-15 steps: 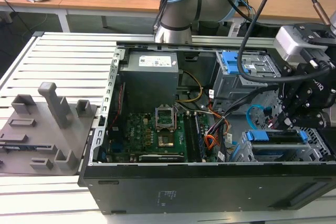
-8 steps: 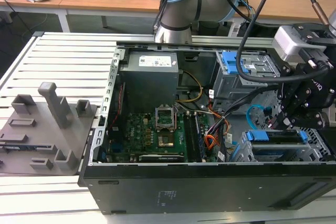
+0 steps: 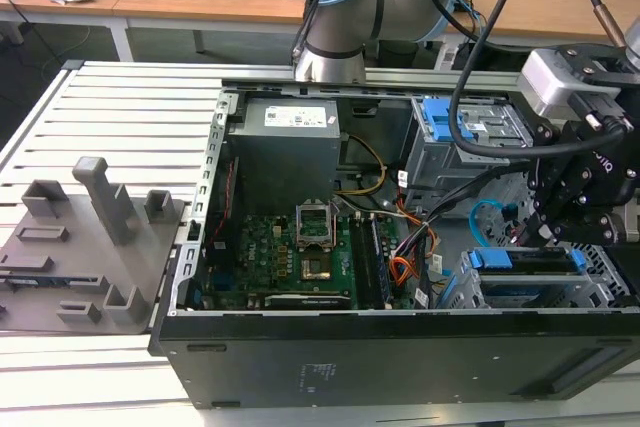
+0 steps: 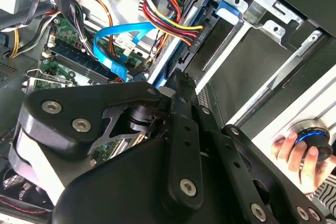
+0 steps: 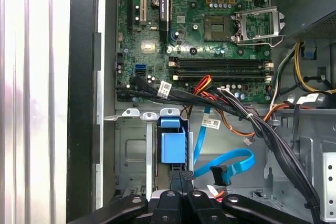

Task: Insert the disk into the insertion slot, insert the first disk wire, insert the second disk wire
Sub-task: 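Insert the second disk wire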

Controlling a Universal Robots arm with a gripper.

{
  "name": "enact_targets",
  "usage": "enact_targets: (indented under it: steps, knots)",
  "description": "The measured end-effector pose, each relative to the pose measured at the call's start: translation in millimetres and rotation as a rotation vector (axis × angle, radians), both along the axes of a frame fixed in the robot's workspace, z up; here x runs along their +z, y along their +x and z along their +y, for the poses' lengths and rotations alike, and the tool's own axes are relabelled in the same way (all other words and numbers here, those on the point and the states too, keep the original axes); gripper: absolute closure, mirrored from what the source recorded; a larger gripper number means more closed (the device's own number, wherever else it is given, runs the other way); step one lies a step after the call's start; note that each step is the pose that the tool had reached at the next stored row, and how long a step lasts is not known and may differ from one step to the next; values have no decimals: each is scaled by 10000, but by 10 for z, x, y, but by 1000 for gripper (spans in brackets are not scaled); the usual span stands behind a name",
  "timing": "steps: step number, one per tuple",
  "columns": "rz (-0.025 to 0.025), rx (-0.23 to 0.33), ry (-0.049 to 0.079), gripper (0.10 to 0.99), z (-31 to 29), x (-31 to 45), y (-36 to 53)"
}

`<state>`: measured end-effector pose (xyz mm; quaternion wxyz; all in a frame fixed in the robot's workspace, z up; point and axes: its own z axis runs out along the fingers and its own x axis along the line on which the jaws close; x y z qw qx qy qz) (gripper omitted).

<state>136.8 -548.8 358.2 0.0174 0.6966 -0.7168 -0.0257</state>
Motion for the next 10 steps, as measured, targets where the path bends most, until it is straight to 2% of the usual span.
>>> enact_targets:
  steps: [3,6,8,10]
  knots:
    - [-1,13,13,980,42,-1,5]
    - [0,46,13,980,82,-3,48]
    - [0,96,12,980,143,-3,99]
    - [-1,96,8,980,152,16,101]
